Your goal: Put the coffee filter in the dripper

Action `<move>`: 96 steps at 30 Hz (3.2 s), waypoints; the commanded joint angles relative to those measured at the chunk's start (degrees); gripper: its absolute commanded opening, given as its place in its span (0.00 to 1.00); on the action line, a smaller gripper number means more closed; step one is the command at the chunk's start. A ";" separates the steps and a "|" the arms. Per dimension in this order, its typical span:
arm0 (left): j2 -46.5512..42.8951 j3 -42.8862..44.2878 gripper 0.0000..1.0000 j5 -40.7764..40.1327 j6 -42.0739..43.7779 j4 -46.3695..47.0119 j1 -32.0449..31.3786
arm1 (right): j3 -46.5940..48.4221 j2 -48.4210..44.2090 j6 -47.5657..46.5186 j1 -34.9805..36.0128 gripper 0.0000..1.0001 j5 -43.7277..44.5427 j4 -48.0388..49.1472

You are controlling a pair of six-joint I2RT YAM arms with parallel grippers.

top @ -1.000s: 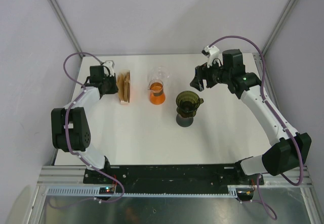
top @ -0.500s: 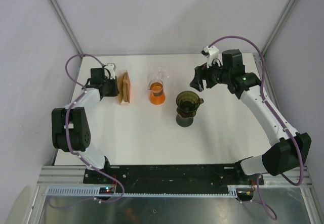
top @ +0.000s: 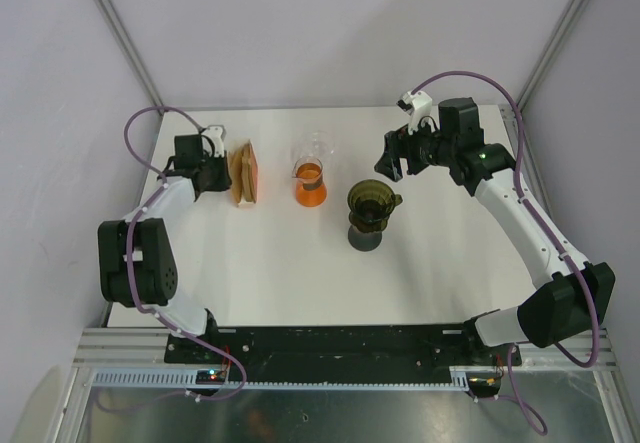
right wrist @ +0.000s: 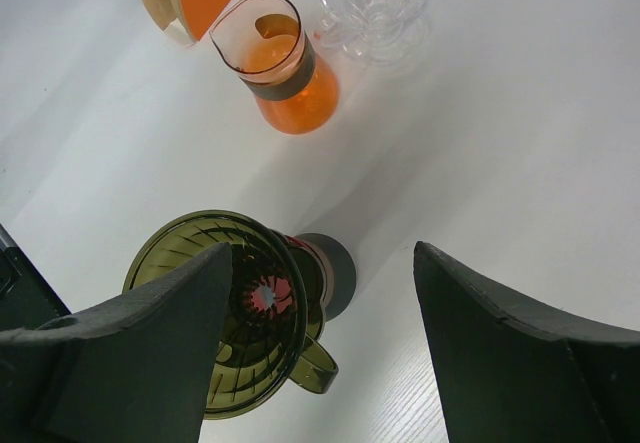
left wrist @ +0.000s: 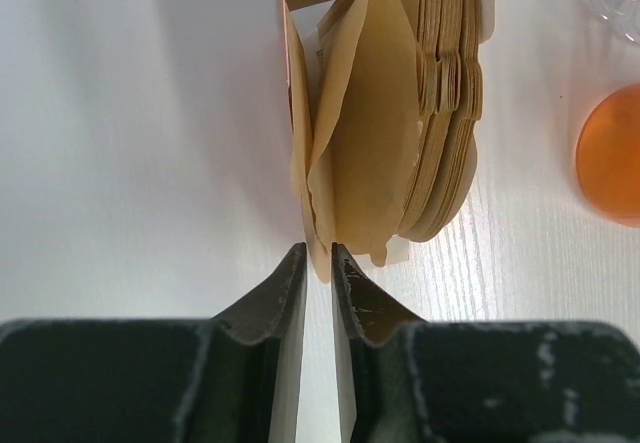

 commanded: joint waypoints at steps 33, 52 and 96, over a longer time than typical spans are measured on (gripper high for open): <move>-3.63 -2.65 0.00 4.28 1.56 0.27 2.27 | 0.12 -0.60 -1.01 0.33 0.78 -0.54 0.44; -0.69 0.75 0.24 6.72 1.19 0.23 3.19 | 0.12 -0.60 -1.16 0.48 0.78 -0.55 -0.01; -7.37 -5.75 0.00 6.99 4.09 -1.80 3.27 | 0.12 -1.42 -1.40 0.66 0.78 -0.19 -0.45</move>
